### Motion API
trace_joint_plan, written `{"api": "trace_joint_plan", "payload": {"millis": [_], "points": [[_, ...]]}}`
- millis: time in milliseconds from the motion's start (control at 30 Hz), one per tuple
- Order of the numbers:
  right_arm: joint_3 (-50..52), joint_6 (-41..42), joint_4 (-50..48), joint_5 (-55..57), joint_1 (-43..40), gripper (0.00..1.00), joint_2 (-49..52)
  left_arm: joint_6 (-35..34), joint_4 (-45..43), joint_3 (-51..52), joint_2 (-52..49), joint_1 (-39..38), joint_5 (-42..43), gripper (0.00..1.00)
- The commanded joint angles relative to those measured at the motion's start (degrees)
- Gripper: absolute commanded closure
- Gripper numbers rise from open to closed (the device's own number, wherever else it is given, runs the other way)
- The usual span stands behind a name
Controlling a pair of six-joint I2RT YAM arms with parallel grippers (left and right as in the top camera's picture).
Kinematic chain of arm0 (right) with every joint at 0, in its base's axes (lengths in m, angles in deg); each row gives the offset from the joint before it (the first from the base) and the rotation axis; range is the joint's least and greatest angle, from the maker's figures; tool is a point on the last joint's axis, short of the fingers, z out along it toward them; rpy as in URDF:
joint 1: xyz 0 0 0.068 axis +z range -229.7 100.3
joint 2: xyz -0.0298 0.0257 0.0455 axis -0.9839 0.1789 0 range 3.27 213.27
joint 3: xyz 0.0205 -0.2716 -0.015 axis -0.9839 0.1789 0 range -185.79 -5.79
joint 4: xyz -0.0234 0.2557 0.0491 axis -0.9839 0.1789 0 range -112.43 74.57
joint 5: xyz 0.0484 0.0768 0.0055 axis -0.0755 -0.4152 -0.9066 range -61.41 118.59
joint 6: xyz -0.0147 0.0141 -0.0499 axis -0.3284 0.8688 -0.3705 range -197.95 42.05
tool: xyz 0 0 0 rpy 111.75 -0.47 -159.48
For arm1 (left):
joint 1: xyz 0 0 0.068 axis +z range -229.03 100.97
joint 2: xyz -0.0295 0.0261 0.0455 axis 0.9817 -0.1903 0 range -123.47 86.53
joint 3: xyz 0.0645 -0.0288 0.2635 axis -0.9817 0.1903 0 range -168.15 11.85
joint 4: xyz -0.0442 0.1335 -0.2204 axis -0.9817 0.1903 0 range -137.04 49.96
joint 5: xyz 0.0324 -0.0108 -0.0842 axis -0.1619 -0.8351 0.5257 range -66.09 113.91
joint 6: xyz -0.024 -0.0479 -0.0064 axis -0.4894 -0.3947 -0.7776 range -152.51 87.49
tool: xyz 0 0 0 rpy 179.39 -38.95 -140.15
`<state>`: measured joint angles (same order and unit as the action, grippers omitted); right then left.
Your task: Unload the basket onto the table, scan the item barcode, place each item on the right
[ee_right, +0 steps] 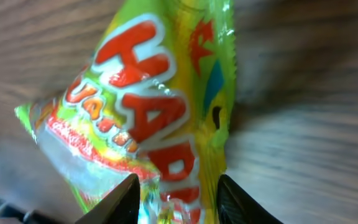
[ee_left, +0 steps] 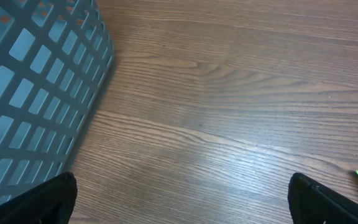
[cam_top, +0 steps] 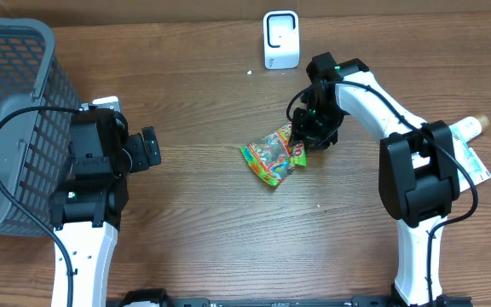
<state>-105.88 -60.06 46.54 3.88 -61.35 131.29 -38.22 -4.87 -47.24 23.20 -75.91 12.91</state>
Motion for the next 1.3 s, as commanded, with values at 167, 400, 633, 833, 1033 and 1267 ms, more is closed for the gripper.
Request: {"api": "trace_joint_plan", "payload": {"millis": [167, 400, 633, 833, 1033, 1267], "points": [[-13.9, -15.0, 5.9, 7.6, -1.9, 0.45, -1.3, 0.8, -0.2, -0.2, 0.3, 0.2, -0.5, 0.00], [-18.5, -42.8, 6.5, 8.1, 1.4, 0.06, -2.6, 0.8, -0.2, -0.2, 0.3, 0.2, -0.5, 0.00], [-11.1, -47.5, 2.6, 8.7, 6.0, 0.00, -2.5, 0.8, -0.2, -0.2, 0.3, 0.2, -0.5, 0.00], [-6.3, -38.9, -3.7, 19.7, 10.9, 0.00, -2.5, 0.8, -0.2, -0.2, 0.3, 0.2, -0.5, 0.00], [-5.9, -32.3, -5.4, 25.4, 14.9, 0.00, -2.5, 0.8, -0.2, -0.2, 0.3, 0.2, -0.5, 0.00], [-5.8, -24.7, -2.5, 27.7, 19.7, 0.00, -2.5, 0.8, -0.2, -0.2, 0.3, 0.2, -0.5, 0.00]]}}
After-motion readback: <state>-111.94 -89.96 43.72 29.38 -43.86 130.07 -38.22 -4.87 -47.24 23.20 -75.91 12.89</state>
